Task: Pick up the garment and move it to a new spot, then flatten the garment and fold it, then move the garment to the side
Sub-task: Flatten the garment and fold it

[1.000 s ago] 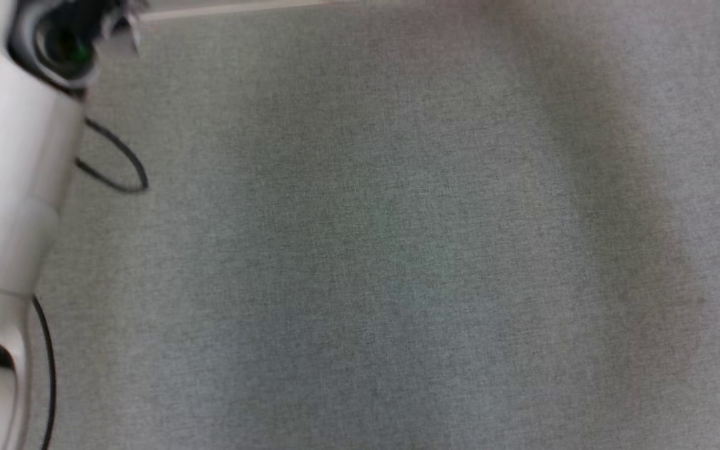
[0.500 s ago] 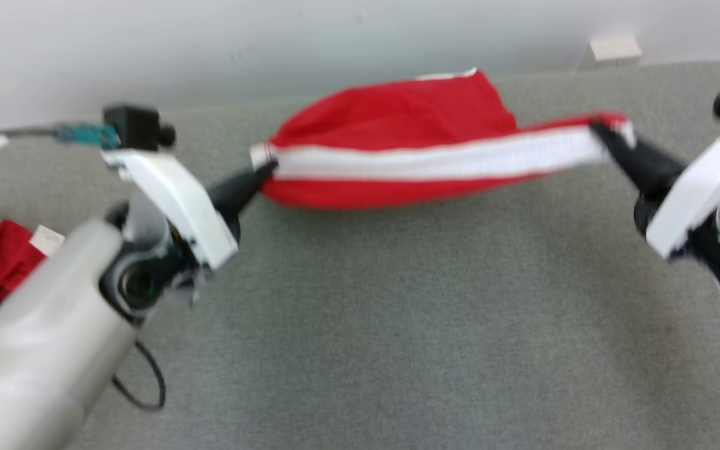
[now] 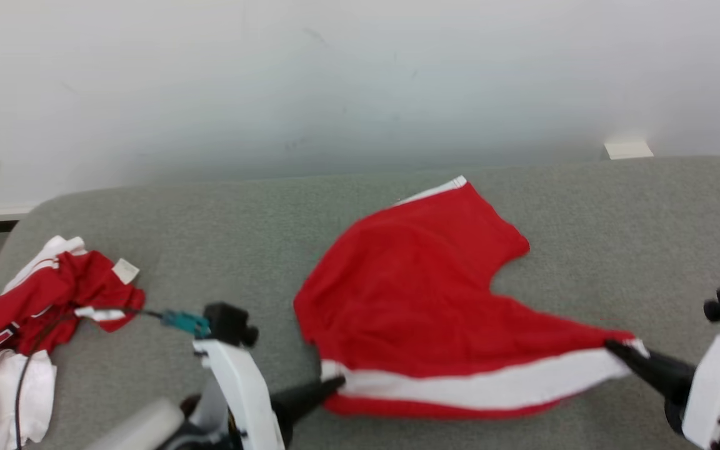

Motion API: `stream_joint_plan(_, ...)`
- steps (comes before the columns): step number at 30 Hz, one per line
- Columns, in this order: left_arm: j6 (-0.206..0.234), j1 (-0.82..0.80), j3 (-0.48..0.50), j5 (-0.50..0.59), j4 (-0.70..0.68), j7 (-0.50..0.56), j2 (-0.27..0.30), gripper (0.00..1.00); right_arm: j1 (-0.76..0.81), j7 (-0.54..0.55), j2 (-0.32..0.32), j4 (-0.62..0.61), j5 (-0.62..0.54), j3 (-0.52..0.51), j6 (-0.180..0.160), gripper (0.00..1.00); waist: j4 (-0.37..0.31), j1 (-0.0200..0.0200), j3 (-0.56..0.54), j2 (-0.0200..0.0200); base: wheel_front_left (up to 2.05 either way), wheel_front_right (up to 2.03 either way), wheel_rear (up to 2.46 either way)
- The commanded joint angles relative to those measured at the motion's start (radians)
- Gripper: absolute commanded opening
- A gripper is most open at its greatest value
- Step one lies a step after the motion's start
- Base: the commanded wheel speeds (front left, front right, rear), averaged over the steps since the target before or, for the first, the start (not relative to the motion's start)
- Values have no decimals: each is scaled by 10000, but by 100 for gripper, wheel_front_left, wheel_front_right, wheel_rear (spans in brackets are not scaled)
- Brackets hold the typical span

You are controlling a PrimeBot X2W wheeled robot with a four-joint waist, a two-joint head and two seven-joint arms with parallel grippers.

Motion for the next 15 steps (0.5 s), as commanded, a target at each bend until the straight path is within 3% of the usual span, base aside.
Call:
stream_joint_plan(1, 177, 436, -128, -74, -518, 69, 179, 0, 451, 31, -394, -414, 196, 61, -22, 0, 186, 4, -166, 0, 0, 0, 0)
stream_joint_plan(9, 800, 580, 11, -276, -1864, 124, 543, 0, 615, -29, -1151, -1183, 312, -130, -22, 0, 473, 4, 25, 0, 0, 0, 0)
stream_joint_plan(15, 891, -389, 876, -974, -1448, 340, 413, 0, -576, 665, -952, -689, 330, -490, -22, 0, 772, 4, 740, 0, 0, 0, 0)
